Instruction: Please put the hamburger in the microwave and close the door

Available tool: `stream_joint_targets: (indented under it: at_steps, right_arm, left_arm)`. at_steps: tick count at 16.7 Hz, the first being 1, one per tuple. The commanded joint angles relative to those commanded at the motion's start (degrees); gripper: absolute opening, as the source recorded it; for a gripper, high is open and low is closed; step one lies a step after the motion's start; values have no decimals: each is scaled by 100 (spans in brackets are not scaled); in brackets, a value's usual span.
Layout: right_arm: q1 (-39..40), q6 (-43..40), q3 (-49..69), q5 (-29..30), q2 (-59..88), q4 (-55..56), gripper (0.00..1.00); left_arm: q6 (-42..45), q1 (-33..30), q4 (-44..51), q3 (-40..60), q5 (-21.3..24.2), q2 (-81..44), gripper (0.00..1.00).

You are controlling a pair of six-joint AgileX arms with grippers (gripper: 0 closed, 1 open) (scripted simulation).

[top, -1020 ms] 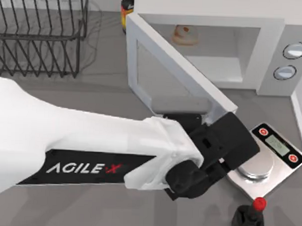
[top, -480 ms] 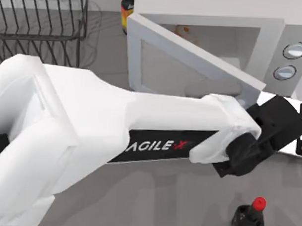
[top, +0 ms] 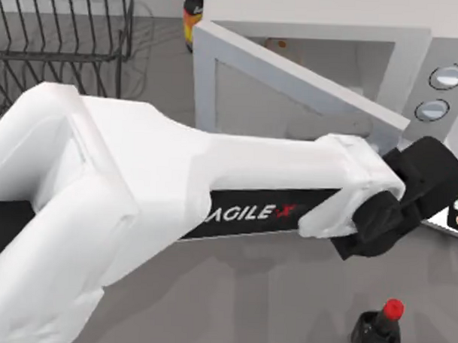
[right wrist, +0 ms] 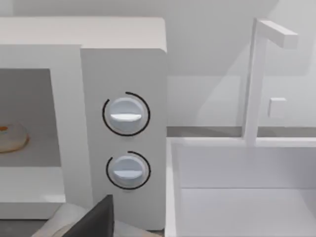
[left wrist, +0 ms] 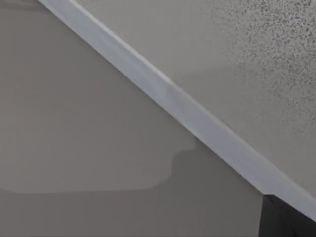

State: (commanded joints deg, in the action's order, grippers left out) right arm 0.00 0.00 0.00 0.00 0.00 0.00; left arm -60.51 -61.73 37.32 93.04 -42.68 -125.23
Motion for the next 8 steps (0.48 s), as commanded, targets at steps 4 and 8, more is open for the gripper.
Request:
stream_joint_targets:
  at_steps: [4, 8]
  right_arm:
    - [0, 0, 0, 0, 0, 0, 100]
    - [0, 0, 0, 0, 0, 0, 100]
  left_arm:
    - [575, 488, -150, 878, 187, -580, 0]
    - [1144, 918, -274, 1575, 407, -1088, 0]
